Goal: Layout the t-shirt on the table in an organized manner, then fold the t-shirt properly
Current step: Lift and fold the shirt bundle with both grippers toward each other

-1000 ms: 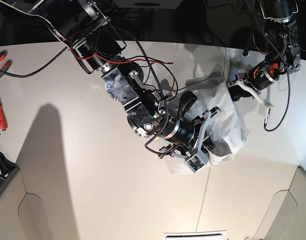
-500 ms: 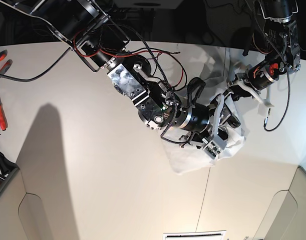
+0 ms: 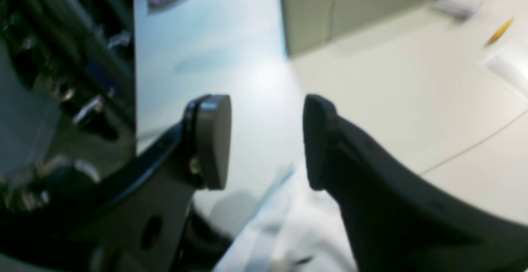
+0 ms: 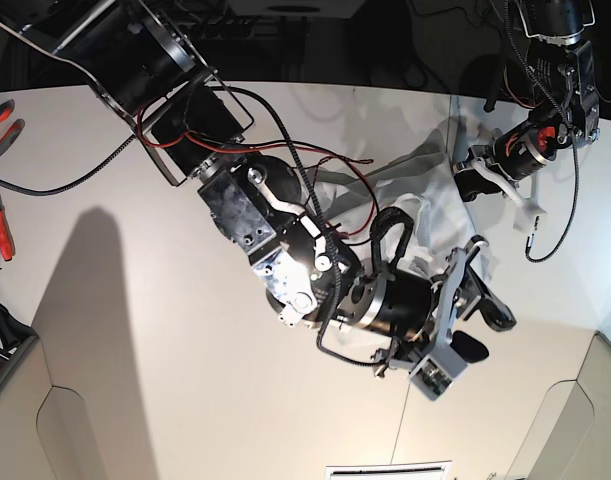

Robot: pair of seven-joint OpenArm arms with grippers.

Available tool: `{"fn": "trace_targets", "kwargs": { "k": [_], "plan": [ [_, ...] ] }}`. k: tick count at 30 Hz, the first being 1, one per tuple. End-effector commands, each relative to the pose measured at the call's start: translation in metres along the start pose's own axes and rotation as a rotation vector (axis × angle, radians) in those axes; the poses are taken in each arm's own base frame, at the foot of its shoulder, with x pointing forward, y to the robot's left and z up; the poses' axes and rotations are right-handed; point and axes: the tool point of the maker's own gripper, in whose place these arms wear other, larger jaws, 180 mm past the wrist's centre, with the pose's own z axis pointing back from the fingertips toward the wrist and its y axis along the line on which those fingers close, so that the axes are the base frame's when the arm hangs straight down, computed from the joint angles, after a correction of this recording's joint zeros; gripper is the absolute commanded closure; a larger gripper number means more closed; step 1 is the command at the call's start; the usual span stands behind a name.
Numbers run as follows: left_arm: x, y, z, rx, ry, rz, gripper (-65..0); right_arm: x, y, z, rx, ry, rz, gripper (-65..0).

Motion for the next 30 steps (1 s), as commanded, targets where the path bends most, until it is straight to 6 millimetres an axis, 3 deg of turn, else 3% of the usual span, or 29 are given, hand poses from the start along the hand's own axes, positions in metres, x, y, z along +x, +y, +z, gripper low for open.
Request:
{"fn": "trace_targets", "kwargs": {
  "k": [1,4,7,10,14,16,18,20,23,30],
  "plan": [
    [0.008,-0.001,0.002,-0.009,-0.015,-0.019,0.0,0.034,0.003,0.0,0.015,-0.089,0.022,-28.2],
    [0.027,-0.003,0.008,-0.034,-0.096,-0.052,0.0,0.049,-0.006,0.008,-0.02,-0.121,0.046,-28.2],
    [0.065,0.011,0.03,-0.011,-0.248,0.002,0.0,0.041,-0.028,0.013,-0.103,-0.067,0.103,-28.2],
    [0.102,0.029,0.064,0.023,-0.387,0.043,0.0,0.023,-0.065,0.026,-0.255,0.038,0.137,-28.2],
    [0.145,0.037,0.121,0.003,-0.57,0.08,0.0,0.003,-0.116,0.058,-0.459,0.092,0.039,-28.1],
    [0.16,0.03,0.14,-0.049,-0.617,0.08,0.0,-0.011,-0.131,0.073,-0.509,0.122,-0.031,-20.7],
    [0.169,0.015,0.147,-0.121,-0.633,0.071,0.0,-0.025,-0.14,0.086,-0.534,0.132,-0.125,0.0],
    [0.174,0.001,0.144,-0.158,-0.629,0.044,0.0,-0.04,-0.143,0.098,-0.537,0.117,-0.242,0.0],
    [0.178,-0.024,0.122,-0.218,-0.577,-0.001,0.0,-0.065,-0.139,0.113,-0.518,0.1,-0.385,0.0],
    [0.171,-0.113,0.05,-0.405,-0.314,-0.2,0.0,-0.122,-0.099,0.126,-0.397,0.162,-0.52,0.0]
  ]
}}
